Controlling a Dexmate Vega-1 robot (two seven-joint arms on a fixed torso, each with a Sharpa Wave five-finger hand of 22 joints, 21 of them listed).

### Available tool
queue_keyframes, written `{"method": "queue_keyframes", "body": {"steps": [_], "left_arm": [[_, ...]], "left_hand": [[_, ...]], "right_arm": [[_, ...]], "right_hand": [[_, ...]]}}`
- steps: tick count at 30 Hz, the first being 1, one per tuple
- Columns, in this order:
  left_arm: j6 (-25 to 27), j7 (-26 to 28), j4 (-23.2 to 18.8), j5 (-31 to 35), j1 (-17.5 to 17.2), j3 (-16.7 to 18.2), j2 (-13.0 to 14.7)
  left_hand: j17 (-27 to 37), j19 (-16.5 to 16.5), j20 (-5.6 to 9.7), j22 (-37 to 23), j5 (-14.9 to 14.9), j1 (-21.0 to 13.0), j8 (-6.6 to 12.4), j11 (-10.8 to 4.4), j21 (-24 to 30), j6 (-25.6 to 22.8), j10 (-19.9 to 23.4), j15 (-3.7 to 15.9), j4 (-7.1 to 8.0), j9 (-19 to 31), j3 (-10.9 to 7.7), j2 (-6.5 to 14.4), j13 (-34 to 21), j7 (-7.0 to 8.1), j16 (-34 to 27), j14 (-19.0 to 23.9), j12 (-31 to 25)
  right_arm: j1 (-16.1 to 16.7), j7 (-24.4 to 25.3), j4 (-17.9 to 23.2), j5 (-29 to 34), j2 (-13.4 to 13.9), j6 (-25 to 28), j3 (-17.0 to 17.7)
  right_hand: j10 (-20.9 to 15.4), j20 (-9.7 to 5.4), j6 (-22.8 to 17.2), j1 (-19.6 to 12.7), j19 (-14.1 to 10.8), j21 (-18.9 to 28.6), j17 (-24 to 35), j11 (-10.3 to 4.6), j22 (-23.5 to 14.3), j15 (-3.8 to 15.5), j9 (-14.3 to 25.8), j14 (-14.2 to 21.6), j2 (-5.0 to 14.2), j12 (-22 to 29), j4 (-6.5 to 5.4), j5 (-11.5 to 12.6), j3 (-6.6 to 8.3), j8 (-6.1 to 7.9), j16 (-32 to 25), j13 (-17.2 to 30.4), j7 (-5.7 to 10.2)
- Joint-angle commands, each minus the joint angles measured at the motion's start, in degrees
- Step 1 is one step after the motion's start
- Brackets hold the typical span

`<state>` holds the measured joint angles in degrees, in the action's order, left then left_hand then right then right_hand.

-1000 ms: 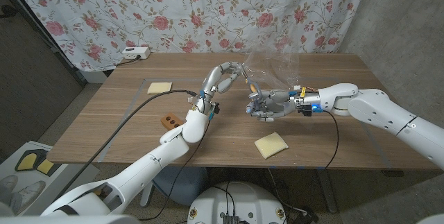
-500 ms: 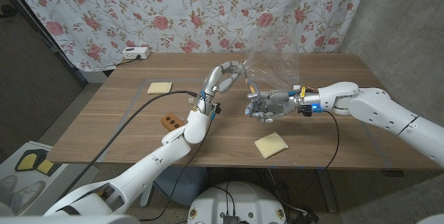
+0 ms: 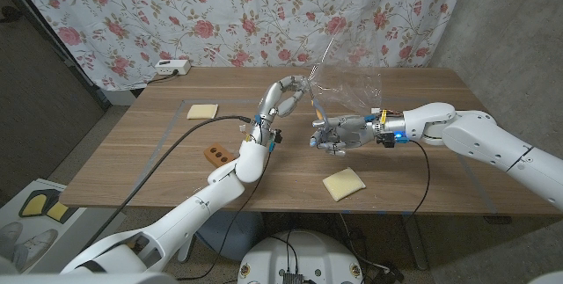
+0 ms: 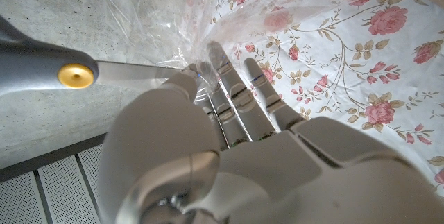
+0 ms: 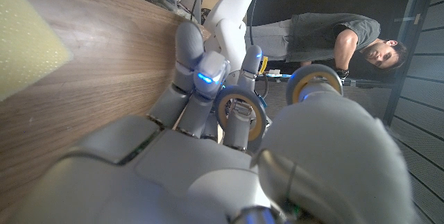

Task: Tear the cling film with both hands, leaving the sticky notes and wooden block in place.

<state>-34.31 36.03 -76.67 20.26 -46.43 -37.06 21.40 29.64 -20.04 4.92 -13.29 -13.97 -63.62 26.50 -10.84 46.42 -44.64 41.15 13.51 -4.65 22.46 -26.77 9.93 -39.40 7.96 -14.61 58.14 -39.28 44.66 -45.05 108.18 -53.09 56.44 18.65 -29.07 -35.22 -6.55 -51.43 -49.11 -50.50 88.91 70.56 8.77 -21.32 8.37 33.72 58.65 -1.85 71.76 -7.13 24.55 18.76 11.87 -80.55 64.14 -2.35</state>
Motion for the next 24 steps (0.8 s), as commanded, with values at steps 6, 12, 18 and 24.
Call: {"method": "queue_keyframes", "body": {"steps": [6,12,18,24], "left_arm": [[0.2,0.1,-1.1,0.0,-1.2,0.7,0.2],[0.2,0.0,-1.4,0.0,-1.4,0.9,0.4],[0.5,0.4,-1.2,1.2,-1.3,0.8,0.7],[0.7,0.3,-1.3,1.0,-1.2,0.9,1.0]], "left_hand": [[0.3,0.2,-0.07,0.2,-0.1,0.3,-0.11,-1.00,0.5,-0.8,1.5,0.13,-0.08,1.0,0.11,0.0,-0.3,0.31,0.3,0.7,0.1],[0.4,0.3,-0.01,0.4,0.0,0.3,-0.19,-1.00,0.8,-0.9,1.6,0.12,-0.09,1.0,0.13,0.0,-0.4,0.37,0.4,0.7,0.1],[0.4,0.4,0.04,0.5,0.0,0.3,-0.25,-1.02,1.0,-1.0,1.7,0.12,-0.12,1.0,0.14,0.0,-0.5,0.34,0.4,0.7,0.2],[0.5,0.5,0.08,0.6,0.1,0.3,-0.38,-1.02,1.1,-1.0,1.6,0.12,-0.12,1.0,0.15,0.1,-0.5,0.39,0.5,0.8,0.3]], "right_arm": [[1.6,1.5,0.5,-2.6,0.5,0.5,1.3],[1.5,2.5,1.4,-2.4,1.0,1.3,1.5],[1.3,2.7,2.1,-1.6,1.7,1.5,1.4],[1.0,3.1,3.0,-1.2,2.3,2.2,1.3]], "right_hand": [[-15.2,-5.92,5.1,-1.4,-1.6,0.0,0.0,-13.13,0.5,3.53,-4.6,0.1,4.10,-2.2,13.41,-9.1,10.84,-0.86,-0.3,-0.7,-3.27],[-16.7,-5.84,4.1,5.5,-4.1,-0.4,0.2,-12.32,1.4,3.44,-6.9,1.5,0.48,-2.1,11.45,-14.0,7.29,-0.70,-1.1,-0.9,-4.37],[-17.2,-5.87,3.8,10.7,-6.1,-1.0,0.3,-11.51,2.0,3.39,-9.2,2.1,-2.09,-1.4,10.21,-14.6,5.17,-0.80,-2.3,0.4,-5.24],[-17.3,-5.91,4.2,14.1,-6.8,-1.5,0.3,-11.17,2.2,3.36,-10.8,1.9,-4.33,-1.4,9.52,-14.3,3.61,-0.97,-3.3,0.7,-5.76]]}}
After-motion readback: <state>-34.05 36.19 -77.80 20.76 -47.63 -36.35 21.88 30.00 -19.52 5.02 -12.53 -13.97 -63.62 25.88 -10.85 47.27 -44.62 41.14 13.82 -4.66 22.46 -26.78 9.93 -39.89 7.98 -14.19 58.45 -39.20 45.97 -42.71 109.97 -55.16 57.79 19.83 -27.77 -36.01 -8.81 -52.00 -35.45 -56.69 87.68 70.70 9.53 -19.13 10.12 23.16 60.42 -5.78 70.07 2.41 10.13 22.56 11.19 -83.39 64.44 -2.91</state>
